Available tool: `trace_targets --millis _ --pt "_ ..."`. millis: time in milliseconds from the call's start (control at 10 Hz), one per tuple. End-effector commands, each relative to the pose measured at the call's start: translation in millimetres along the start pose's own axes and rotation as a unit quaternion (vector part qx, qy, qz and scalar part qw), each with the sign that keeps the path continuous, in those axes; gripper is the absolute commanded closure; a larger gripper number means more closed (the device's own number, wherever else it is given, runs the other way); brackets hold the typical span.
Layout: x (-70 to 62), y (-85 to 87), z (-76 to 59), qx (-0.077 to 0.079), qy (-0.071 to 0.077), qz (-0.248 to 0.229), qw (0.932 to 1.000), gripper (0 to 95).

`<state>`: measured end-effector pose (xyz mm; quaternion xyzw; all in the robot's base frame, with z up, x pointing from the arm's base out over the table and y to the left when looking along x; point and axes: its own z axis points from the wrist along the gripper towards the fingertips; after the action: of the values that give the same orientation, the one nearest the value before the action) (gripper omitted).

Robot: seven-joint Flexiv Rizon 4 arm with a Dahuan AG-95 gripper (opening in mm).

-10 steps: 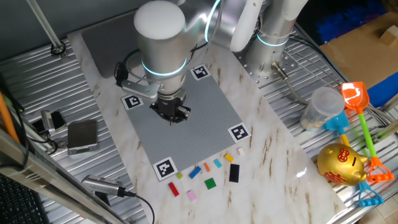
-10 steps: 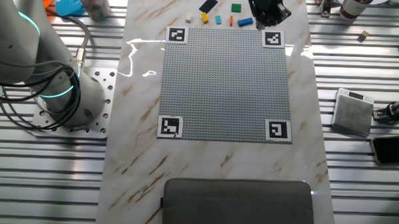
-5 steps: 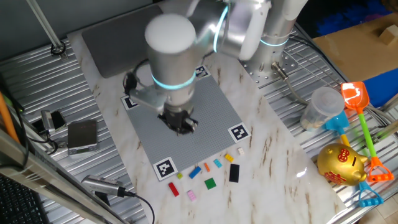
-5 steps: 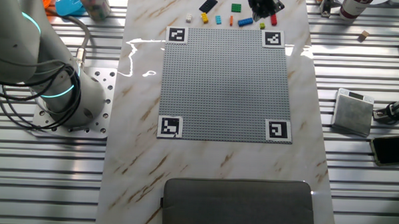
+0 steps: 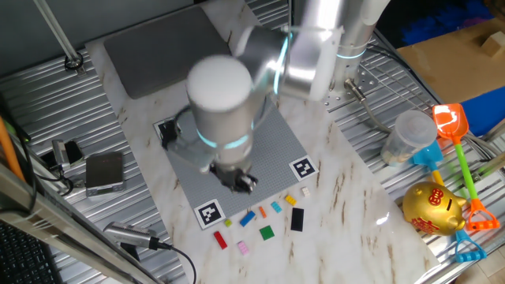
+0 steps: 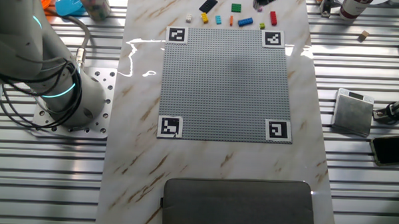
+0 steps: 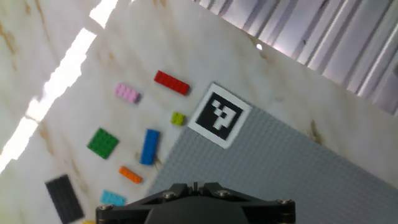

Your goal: Build with small Lego blocks

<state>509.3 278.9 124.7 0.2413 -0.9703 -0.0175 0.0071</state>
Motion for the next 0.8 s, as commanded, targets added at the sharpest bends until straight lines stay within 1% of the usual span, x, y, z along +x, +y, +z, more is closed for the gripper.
trace_targets --millis 100,500,600,800 --pt "-2.0 8.6 2.2 -0.002 0.008 0.005 1.0000 95.0" --pt "-1.2 10.5 3.5 0.000 0.009 -0.003 1.0000 95.0" --pt "-1.2 10.5 3.5 0.002 0.004 -0.012 0.9999 95.0" --pt "-1.2 10.5 3.5 -0.001 0.003 -0.030 0.9995 95.0"
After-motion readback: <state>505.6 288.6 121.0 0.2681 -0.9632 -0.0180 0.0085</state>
